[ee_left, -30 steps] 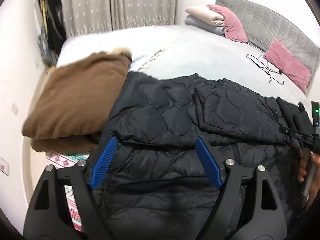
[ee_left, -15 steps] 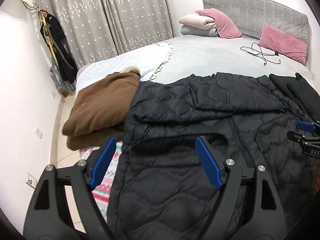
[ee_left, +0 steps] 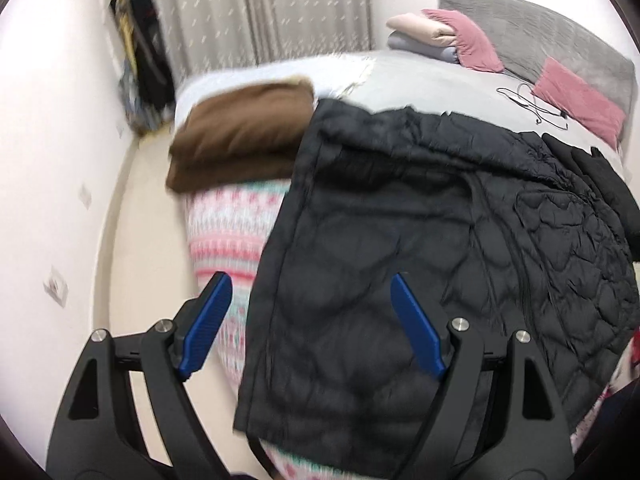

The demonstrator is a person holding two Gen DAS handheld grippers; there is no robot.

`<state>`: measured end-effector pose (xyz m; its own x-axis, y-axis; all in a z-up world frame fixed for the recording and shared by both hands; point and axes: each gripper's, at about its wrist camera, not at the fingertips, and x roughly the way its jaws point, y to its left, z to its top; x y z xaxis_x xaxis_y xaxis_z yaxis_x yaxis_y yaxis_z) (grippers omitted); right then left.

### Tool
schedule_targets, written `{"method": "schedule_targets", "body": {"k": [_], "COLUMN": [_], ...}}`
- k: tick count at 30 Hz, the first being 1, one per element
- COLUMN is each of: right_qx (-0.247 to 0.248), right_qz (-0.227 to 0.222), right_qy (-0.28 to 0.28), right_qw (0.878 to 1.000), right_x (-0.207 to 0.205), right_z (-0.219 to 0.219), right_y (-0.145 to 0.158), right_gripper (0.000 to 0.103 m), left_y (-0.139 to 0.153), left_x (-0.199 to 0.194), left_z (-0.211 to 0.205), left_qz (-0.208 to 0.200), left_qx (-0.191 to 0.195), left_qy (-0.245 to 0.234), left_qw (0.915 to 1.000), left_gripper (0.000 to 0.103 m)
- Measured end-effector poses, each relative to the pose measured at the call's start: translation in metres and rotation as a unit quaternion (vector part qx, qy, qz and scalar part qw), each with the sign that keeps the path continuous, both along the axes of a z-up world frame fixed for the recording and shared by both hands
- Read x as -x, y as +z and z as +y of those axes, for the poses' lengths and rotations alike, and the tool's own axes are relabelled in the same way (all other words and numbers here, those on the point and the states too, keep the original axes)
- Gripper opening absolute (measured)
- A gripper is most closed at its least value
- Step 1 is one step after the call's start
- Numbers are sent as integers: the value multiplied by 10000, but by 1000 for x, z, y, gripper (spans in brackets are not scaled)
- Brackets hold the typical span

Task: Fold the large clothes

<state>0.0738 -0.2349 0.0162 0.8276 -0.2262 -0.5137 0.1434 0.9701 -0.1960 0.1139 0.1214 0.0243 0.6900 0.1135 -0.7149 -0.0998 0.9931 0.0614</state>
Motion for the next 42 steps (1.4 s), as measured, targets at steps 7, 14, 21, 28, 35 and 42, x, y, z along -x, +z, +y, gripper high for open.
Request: {"method": "schedule_targets", "body": {"k": [7,14,21,28,35,42], "right_qx": [203,118,-118,-232,-1004,-2038], "right_qz": [68,434,648,839,1180,1291], "right_qy": [-268,-770,-1025,-1106,-1000,-861], "right_qw": [9994,9960,9925,9900,9829,9666], "right_x": [33,40,50,51,49,48], "right_z": [-15,-56,-79,-87,-107,-122], "right_y": [-19,-44,-53,-65,-81,-89], "right_gripper": [77,77,77,77,77,76], "left_y": [-27,-60,-73,-72,-74,-74], "left_x": [20,26,23,23,24,26], "left_z": [19,60,60,51,55,65], "left_qz": [346,706,795,767,766,643], "left_qx": [332,1274,1679,1751,2096,2755], "left_qy": [204,563,597,440,429,547], "left_qw": [9986,9877,9808,9806,9738,9576], "left_gripper": [82,82,82,61,49,49]}}
